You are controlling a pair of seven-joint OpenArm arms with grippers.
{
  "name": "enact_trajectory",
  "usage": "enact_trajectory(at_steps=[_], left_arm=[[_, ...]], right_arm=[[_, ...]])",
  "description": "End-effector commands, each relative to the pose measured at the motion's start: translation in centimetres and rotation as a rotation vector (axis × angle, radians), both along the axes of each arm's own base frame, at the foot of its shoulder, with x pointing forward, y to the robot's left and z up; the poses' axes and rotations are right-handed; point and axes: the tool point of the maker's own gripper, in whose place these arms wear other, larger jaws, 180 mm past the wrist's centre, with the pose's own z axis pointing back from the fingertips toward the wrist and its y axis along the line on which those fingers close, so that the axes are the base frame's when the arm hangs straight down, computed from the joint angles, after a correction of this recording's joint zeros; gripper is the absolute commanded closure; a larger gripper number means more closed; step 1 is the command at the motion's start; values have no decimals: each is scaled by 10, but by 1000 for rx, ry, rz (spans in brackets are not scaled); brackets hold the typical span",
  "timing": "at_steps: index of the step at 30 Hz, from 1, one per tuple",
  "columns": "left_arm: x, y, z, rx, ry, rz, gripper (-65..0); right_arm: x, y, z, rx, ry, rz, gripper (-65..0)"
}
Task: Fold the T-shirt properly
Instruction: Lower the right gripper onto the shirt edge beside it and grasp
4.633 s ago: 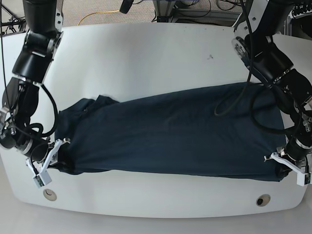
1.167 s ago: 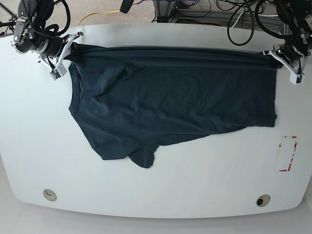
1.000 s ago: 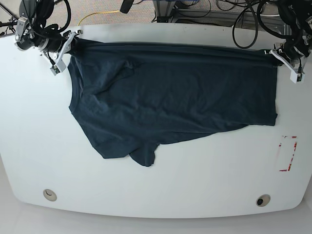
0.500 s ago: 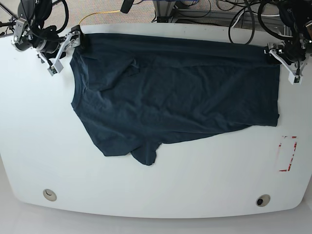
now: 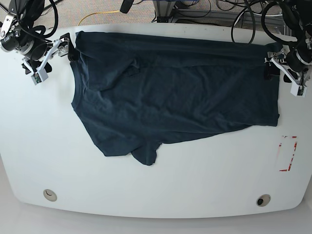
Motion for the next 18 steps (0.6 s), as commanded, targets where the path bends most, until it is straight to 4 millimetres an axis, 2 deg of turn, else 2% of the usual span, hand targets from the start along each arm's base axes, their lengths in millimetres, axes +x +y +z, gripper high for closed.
enact_trajectory(at_steps=[1,5,10,18], left_arm=[[12,9,22,13,-76,12,-431],[14,0,12,33,-42,-21,-428],[9,-10,-16,102,68,-63,-428],[-20,5,-52,174,216,-11,-428]], right_arm=[[19,9,18,31,-78,33,-650],[21,33,12,81,-73,76,-650],[38,66,8,114,-90,142,-650],[58,87,-4,17,-81,184,-650]])
